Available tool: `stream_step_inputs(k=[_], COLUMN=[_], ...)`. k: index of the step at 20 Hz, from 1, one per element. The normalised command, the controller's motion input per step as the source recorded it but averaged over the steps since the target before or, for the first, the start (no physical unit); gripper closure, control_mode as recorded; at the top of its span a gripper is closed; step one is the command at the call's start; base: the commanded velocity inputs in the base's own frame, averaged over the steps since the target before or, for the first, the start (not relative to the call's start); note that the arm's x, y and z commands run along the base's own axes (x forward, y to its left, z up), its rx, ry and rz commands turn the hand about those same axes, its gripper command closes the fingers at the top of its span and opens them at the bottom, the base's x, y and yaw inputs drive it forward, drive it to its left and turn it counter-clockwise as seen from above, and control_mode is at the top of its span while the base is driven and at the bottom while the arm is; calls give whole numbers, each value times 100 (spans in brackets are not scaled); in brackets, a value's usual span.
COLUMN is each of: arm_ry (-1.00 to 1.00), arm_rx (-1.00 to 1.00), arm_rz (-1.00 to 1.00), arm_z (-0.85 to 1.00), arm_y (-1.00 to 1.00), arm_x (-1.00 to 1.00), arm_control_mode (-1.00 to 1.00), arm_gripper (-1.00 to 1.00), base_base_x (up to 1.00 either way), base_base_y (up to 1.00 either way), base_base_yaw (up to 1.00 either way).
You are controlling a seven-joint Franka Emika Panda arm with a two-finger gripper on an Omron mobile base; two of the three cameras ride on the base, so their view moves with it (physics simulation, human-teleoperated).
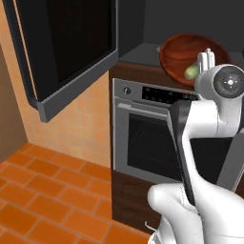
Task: Pick the cucumber from the sink and place it in the bowl. Then pick the bowl and place it in the microwave. Then close the microwave door and press the start button.
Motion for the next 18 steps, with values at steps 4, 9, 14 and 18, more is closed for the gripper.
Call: stream_step_inputs(k=[4,9,14,18], arm_ry=[1,0,0,0], arm_rx=[0,4,7,2], arm_rz=[-11,-2,0,-2], arm_z=[26,8,16,36], arm_y=[-39,-51,-46,-3], arm_x=[84,96,79,24], arm_control_mode=[-100,-100,-100,-100], arm_gripper=[100,100,100,100], base_base_x=[0,0,0,0], base_base_y=[0,0,0,0], base_base_yaw=[0,0,0,0])
